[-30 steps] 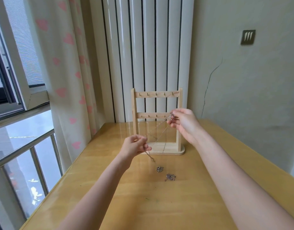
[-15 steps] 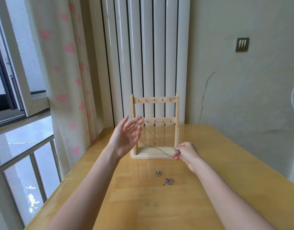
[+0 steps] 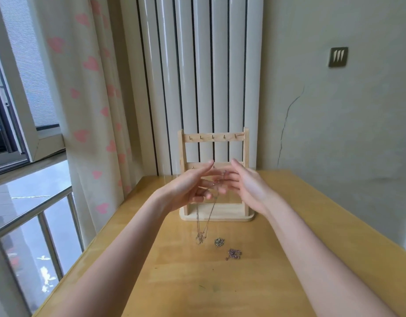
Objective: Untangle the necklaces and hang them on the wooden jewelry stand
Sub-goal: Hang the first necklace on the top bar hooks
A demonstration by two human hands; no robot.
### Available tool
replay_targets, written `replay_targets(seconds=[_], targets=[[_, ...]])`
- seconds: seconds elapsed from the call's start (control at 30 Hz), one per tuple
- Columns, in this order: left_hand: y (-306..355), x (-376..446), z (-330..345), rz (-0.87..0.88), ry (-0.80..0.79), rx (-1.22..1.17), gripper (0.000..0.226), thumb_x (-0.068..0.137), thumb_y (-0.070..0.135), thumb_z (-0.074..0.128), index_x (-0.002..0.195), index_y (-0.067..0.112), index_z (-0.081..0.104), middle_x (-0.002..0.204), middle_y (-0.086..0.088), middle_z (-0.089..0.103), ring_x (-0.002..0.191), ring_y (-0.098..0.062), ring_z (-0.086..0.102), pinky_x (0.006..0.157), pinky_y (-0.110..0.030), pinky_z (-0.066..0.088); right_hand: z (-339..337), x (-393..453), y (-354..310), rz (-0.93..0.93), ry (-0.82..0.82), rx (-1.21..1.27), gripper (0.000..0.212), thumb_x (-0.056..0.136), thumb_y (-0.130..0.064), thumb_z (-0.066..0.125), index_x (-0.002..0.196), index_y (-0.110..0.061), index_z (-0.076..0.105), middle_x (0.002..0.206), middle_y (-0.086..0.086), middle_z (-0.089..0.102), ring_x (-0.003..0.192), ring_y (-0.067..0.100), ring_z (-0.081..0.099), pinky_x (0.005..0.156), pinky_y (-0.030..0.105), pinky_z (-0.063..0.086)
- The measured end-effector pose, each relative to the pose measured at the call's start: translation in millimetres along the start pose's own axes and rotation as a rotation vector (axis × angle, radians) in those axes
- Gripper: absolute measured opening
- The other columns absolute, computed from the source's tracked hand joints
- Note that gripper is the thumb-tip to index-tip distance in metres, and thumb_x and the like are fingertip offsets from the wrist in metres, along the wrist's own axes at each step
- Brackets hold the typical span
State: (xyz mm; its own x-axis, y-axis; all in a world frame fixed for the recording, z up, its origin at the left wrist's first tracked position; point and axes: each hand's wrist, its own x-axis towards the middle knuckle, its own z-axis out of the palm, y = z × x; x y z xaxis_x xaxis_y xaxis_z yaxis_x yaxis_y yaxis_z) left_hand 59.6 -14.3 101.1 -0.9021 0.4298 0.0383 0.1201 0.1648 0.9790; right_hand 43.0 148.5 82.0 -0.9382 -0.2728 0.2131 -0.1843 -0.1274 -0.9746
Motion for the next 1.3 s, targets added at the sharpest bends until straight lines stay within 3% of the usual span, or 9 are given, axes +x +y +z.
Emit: replay_targets(seconds=[0.13,0.27,0.37,0.47,0.57,0.83,0.97,1.17,1.3], targets=[[6,-2,-14,-0.004,0.017,0.039,0.048,0.093,0.053,0.034,0.112,0.020,0.063,0.071,-0.001,0.065,0.046,-0.006,0.039,0.041,-0.014,0.028,16,4,-20,0.120,-0.199,-0.123,0.040,0.098,-0.039,0.036,0.104,-0.009,0.061,0.078,0.007,0.061,0.066,0.018,0.055,0.069,0.030,0.045],[5,-1,-34,0.012,0.122,0.056,0.044,0.096,0.046,0.036,0.108,0.015,0.065,0.057,0.003,0.054,0.043,-0.006,0.031,0.039,-0.015,0.024,20,15,-23,0.122,-0.158,-0.297,0.034,0.097,-0.035,0.043,0.098,-0.008,0.063,0.071,0.001,0.051,0.054,0.009,0.033,0.052,0.022,0.025],[5,1,-48,0.065,0.194,0.057,0.035,0.097,0.034,0.042,0.108,0.009,0.065,0.058,0.003,0.047,0.046,-0.007,0.029,0.040,-0.016,0.022,17,22,-23,0.079,-0.101,-0.472,0.022,0.091,-0.025,0.057,0.092,-0.008,0.070,0.062,-0.005,0.043,0.052,0.007,0.031,0.047,0.019,0.023],[7,7,-55,0.127,0.202,0.058,0.023,0.097,0.017,0.045,0.107,0.007,0.064,0.062,0.003,0.047,0.048,-0.005,0.032,0.042,-0.014,0.022,17,31,-28,0.089,-0.155,-0.386,0.017,0.087,-0.019,0.062,0.093,-0.005,0.070,0.058,-0.005,0.046,0.046,0.007,0.031,0.042,0.017,0.025],[14,18,-59,0.191,0.190,0.089,0.022,0.097,0.012,0.045,0.110,0.004,0.061,0.061,0.005,0.052,0.049,-0.005,0.034,0.043,-0.013,0.026,23,45,-35,0.109,-0.222,-0.312,0.012,0.086,-0.014,0.063,0.092,-0.005,0.069,0.062,-0.002,0.054,0.044,0.006,0.037,0.042,0.017,0.032],[24,54,-90,0.295,0.480,0.298,0.017,0.091,0.022,0.057,0.089,0.014,0.071,0.062,0.002,0.044,0.053,-0.006,0.036,0.051,-0.014,0.033,36,104,-54,-0.093,0.127,-0.362,0.013,0.086,-0.012,0.064,0.092,0.000,0.067,0.067,0.002,0.052,0.047,0.009,0.033,0.040,0.017,0.026],[16,73,-105,0.319,0.650,0.265,0.023,0.089,0.025,0.059,0.086,0.006,0.071,0.060,0.002,0.045,0.053,-0.008,0.037,0.051,-0.016,0.034,45,133,-61,-0.204,0.233,-0.565,0.009,0.083,-0.017,0.066,0.075,-0.013,0.065,0.067,-0.002,0.055,0.051,0.011,0.042,0.049,0.022,0.036],[5,94,-114,0.320,0.753,0.254,0.028,0.091,0.024,0.055,0.082,0.002,0.070,0.059,0.002,0.054,0.054,-0.011,0.043,0.055,-0.022,0.039,57,165,-60,-0.282,0.345,-0.833,0.013,0.085,-0.011,0.060,0.081,-0.010,0.072,0.083,0.003,0.067,0.073,0.021,0.060,0.058,0.027,0.049],[-2,98,-116,0.317,0.756,0.277,0.027,0.091,0.023,0.055,0.082,0.003,0.071,0.060,-0.001,0.058,0.053,-0.011,0.044,0.057,-0.026,0.041,60,172,-58,-0.253,0.417,-0.996,0.012,0.085,-0.014,0.061,0.087,-0.013,0.072,0.092,0.005,0.067,0.079,0.023,0.060,0.062,0.025,0.042]])
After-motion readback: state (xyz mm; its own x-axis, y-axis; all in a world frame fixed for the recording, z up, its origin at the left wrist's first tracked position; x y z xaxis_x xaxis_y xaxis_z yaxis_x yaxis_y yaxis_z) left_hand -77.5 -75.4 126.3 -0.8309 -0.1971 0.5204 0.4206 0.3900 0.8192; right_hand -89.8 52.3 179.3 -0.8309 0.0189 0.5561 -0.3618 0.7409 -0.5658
